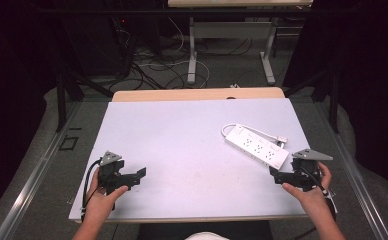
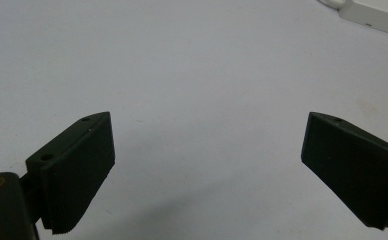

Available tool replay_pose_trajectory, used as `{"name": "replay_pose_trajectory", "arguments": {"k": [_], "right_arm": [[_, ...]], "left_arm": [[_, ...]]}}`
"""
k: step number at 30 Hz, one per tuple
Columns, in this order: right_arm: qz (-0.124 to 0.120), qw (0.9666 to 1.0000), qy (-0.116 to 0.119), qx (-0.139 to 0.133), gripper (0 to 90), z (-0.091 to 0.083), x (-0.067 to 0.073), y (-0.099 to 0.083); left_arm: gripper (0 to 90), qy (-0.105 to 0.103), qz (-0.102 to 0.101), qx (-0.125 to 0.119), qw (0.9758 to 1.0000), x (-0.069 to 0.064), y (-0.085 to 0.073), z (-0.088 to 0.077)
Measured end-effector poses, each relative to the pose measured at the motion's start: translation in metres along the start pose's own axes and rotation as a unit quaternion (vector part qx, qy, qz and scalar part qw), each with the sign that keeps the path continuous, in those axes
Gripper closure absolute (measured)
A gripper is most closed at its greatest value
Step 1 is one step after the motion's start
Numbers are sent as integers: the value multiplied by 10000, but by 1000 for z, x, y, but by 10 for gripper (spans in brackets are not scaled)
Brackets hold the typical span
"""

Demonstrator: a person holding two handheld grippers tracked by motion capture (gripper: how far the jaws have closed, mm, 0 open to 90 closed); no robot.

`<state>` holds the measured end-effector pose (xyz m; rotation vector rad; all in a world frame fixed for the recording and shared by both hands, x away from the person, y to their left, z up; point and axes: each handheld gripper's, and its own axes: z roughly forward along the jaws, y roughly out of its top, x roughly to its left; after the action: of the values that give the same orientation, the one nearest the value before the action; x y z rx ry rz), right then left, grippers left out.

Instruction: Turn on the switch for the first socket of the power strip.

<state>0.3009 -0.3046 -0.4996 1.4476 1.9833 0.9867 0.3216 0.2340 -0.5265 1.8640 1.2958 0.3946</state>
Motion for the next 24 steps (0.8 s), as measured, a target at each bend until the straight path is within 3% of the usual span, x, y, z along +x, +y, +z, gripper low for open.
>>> {"name": "replay_pose_trajectory", "arguments": {"k": [11, 14, 24], "right_arm": [[-184, 9998, 103, 57, 154, 5, 4, 15], [-235, 9996, 146, 80, 163, 6, 4, 21], [-317, 9992, 192, 165, 187, 9, 0, 43]], "left_arm": [[88, 9, -70, 49, 10000, -1, 0, 2], [88, 11, 64, 71, 10000, 0, 0, 2], [37, 38, 93, -19, 9999, -1, -1, 2]]}}
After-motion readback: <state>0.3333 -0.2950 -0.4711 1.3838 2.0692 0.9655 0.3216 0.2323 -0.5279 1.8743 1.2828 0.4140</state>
